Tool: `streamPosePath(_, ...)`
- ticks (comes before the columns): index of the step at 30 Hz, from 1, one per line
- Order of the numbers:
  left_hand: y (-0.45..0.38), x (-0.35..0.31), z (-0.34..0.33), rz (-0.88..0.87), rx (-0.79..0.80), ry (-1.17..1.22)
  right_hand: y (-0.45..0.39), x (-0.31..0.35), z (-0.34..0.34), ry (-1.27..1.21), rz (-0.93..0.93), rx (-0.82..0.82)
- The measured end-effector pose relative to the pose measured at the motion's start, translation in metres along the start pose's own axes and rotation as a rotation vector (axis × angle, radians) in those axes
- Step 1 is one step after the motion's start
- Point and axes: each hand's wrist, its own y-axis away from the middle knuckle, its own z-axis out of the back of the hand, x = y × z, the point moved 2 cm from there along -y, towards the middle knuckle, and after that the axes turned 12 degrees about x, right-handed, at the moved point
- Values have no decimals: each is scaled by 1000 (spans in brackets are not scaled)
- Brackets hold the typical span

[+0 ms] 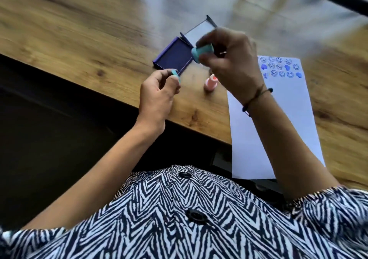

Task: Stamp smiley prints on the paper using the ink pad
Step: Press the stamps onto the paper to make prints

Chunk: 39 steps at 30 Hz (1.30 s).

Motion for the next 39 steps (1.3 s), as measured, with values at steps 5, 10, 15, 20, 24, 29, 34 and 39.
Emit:
streamPosePath(5, -9, 4, 15, 72, -153, 226, -66, 10, -58, 695, 106, 233)
streamPosePath(10, -12, 1, 17, 67, -165, 314, -63, -1, -72, 657, 59, 244)
streamPosePath(15, -16, 4, 21, 65, -195, 319, -64, -4, -66, 654, 50, 240)
streamPosePath(20, -18, 3, 16, 57, -163, 321, -67, -4, -60, 584, 24, 309)
streamPosePath(24, -17, 6, 18, 55, -163, 288, -69, -2, -63, 553, -20, 321)
streamPosePath(29, -16, 8, 22, 46, -159, 282, -71, 0, -63, 506, -9, 308)
streamPosePath(34, -18, 4, 21, 53, -126, 266, -69, 2, -65, 521, 3, 323)
streamPosePath(39, -18, -1, 20, 51, -119, 235, -67, 6, -65, 493, 15, 281)
